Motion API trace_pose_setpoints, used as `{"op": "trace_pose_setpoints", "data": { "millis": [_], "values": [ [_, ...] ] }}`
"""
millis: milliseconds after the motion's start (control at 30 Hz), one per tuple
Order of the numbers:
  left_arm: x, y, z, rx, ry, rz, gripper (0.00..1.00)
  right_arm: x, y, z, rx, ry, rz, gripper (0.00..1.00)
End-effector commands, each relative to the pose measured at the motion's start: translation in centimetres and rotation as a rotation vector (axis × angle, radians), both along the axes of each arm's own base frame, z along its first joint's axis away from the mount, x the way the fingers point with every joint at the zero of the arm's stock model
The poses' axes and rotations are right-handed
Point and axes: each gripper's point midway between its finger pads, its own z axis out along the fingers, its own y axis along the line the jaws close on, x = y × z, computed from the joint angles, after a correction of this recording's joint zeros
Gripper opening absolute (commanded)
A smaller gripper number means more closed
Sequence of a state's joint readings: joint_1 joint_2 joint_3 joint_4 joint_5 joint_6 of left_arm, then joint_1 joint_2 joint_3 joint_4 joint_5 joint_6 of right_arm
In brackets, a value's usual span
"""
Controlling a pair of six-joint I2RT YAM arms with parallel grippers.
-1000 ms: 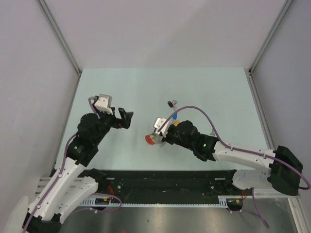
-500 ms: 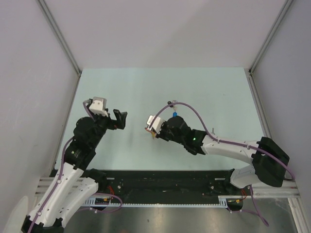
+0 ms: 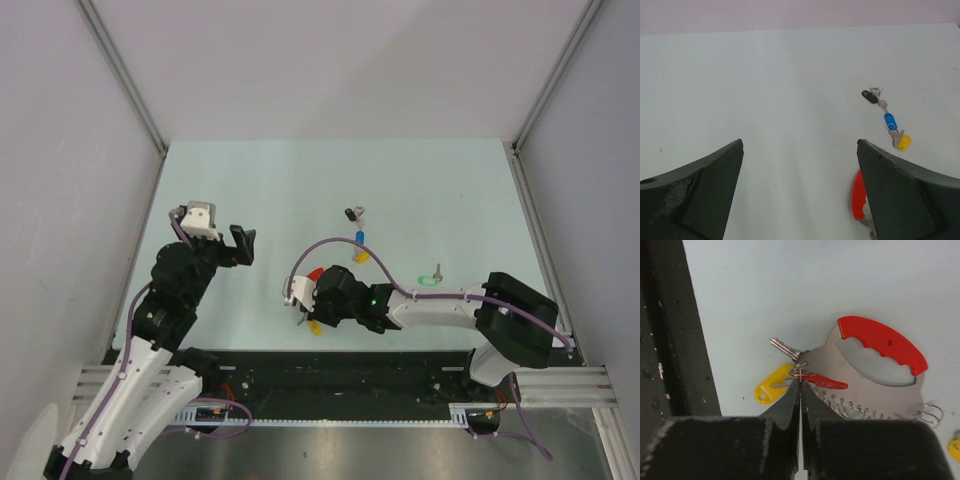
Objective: Put the keys on the keyring
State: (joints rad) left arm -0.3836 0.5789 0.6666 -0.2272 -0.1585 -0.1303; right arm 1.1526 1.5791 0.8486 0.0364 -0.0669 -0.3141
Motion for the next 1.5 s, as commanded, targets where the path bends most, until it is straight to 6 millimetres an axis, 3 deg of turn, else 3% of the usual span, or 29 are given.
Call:
{"op": "trace_pose_setpoints", "data": {
  "millis": [0, 100, 333, 533, 667, 833, 900, 933, 1067, 1467],
  "values": [
    [0.5, 0.8, 0.1, 0.012, -0.012, 0.041, 1.00, -0.6, 1.9, -0.3, 0.072, 0.063, 0.033, 0.00],
    [0.6, 1.0, -0.2, 0.019, -0.006, 0.051, 1.00, -0.3, 2.7, 0.0, 0.128, 0.102, 0.040, 0.00],
    [1.0, 0.7, -0.8, 0.029, 0.017, 0.040, 1.00, 1.1, 3.1, 1.5, 0.194, 0.124, -0.008, 0.29],
    [1.3, 0.3, -1.5, 0.037, 0.045, 0.020, 1.00, 3.5, 1.4, 3.9, 0.260, 0.185, -0.139, 0.42],
    [1.4, 0.1, -2.0, 0.050, 0.067, 0.009, 1.00, 3.6, -0.2, 4.2, 0.247, 0.244, -0.197, 0.42],
    [1.4, 0.0, -2.2, 0.056, 0.074, 0.001, 1.00, 2.0, -1.8, 3.0, 0.255, 0.356, -0.251, 0.40],
    [1.4, -0.1, -2.2, 0.056, 0.075, -0.002, 1.00, 1.4, -1.6, 3.3, 0.316, 0.411, -0.254, 0.40],
    [1.4, -0.1, -2.2, 0.056, 0.077, -0.004, 1.00, 0.8, -2.2, 2.2, 0.307, 0.438, -0.257, 0.40],
    [1.4, -0.1, -2.1, 0.057, 0.075, -0.004, 1.00, 0.0, -2.2, 1.2, 0.345, 0.510, -0.252, 0.40],
    [1.6, 0.1, -2.7, 0.078, 0.093, 0.007, 1.00, 1.0, -1.6, -0.4, 0.413, 0.572, -0.243, 0.34]
  ]
}}
